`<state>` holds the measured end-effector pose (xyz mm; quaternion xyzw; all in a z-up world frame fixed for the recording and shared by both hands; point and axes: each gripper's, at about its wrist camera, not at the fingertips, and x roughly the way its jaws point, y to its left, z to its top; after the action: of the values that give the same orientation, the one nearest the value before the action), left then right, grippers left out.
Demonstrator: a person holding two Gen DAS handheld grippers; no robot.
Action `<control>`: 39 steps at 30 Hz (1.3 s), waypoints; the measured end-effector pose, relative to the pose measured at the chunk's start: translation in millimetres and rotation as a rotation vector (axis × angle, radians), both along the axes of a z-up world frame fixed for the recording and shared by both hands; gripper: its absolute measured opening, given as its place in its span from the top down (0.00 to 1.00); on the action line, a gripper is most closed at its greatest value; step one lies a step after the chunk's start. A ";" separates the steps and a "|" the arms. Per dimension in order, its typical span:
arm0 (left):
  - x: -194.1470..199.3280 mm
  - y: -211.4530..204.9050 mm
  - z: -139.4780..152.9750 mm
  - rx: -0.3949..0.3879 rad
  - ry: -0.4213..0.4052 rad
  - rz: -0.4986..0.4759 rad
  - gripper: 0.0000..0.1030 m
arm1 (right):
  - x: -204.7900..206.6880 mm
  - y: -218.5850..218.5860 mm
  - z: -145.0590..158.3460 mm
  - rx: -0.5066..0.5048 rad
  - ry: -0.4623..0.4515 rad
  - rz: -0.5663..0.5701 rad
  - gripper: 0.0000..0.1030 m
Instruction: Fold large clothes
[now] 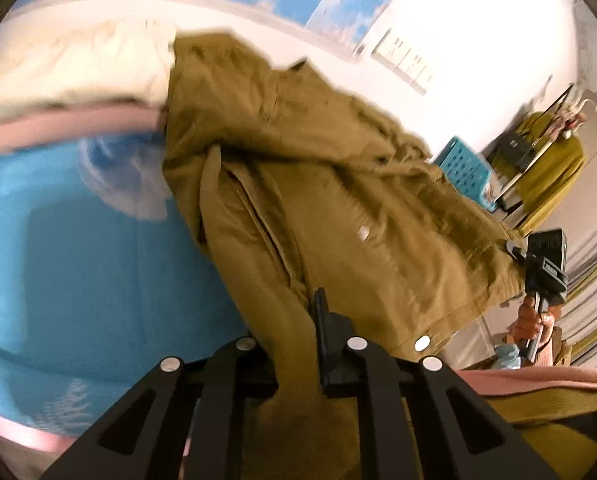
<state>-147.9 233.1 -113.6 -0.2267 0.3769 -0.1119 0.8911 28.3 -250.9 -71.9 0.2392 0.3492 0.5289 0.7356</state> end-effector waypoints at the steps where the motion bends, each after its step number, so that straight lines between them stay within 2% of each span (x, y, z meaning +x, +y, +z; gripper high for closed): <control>1: -4.7 4.3 7.5 -0.010 -0.021 0.005 0.92 | -8.6 -4.9 10.6 0.011 -0.034 -0.001 0.96; 3: -17.1 12.0 22.8 -0.011 -0.072 0.021 0.92 | -22.7 -10.6 20.9 0.039 -0.081 0.021 0.96; 5: -24.2 18.4 24.6 0.005 -0.081 0.032 0.92 | -28.5 -8.8 14.5 0.028 -0.065 0.044 0.96; 7: -23.2 21.3 10.2 0.003 -0.034 0.022 0.90 | -25.7 -4.5 -4.0 -0.030 -0.008 0.047 0.94; 8: -21.1 22.1 3.0 0.001 -0.006 0.016 0.90 | -23.6 -3.2 -13.8 -0.051 0.027 0.052 0.90; 10: -15.1 23.2 -21.9 0.003 0.073 0.010 0.90 | -19.3 -1.7 -36.9 -0.101 0.081 0.055 0.88; 11: -14.5 25.5 -31.0 -0.005 0.096 0.019 0.90 | -16.4 -5.0 -49.3 -0.107 0.119 0.045 0.80; 12: -15.6 28.0 -35.4 -0.020 0.097 0.022 0.89 | -15.5 -7.5 -56.4 -0.116 0.139 0.038 0.68; 14: -19.2 34.5 -42.6 -0.059 0.086 0.034 0.85 | -16.7 -10.6 -66.4 -0.130 0.155 0.032 0.53; 16: -21.5 36.3 -44.9 -0.069 0.088 0.034 0.79 | -21.6 -8.6 -71.6 -0.132 0.154 0.051 0.49; 17: -21.4 33.7 -44.7 -0.068 0.091 0.026 0.66 | -24.0 -7.7 -74.0 -0.130 0.157 0.068 0.45; 18: -19.9 29.2 -45.1 -0.065 0.101 0.007 0.58 | -25.6 -5.5 -77.7 -0.134 0.162 0.081 0.44; 20: -18.4 23.6 -43.4 -0.038 0.092 -0.017 0.52 | -25.8 -2.2 -85.4 -0.128 0.184 0.086 0.47; 22: -16.4 17.2 -41.7 -0.016 0.092 -0.026 0.52 | -27.3 1.5 -86.4 -0.083 0.190 0.097 0.67; 23: -14.9 16.3 -43.2 -0.015 0.094 -0.026 0.64 | -27.9 2.7 -84.4 -0.067 0.186 0.095 0.81; 24: -14.3 16.2 -43.8 -0.024 0.103 -0.023 0.77 | -29.5 2.6 -80.0 -0.030 0.175 0.099 0.88; 25: -12.7 16.2 -43.1 -0.042 0.110 -0.014 0.89 | -31.3 3.6 -73.1 -0.003 0.157 0.093 0.89; 27: -12.2 15.6 -36.1 -0.064 0.091 0.006 0.93 | -33.6 6.9 -56.2 0.037 0.122 0.082 0.92; 33: -33.7 17.2 16.6 -0.069 -0.081 0.008 0.94 | -59.0 -9.8 3.9 0.160 -0.052 0.050 0.94; 36: -48.6 24.8 36.6 -0.105 -0.164 0.003 0.94 | -71.9 -21.3 26.6 0.193 -0.136 0.036 0.94; 37: -52.6 30.4 38.2 -0.129 -0.184 0.012 0.93 | -72.4 -24.6 28.3 0.210 -0.142 0.033 0.94; 39: -52.4 42.6 30.1 -0.167 -0.171 0.033 0.92 | -65.7 -28.0 21.4 0.233 -0.103 0.025 0.95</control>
<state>-200.2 275.7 -83.5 -0.2961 0.2851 -0.1470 0.8997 -37.4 -278.9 -50.5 0.2911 0.2500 0.5864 0.7133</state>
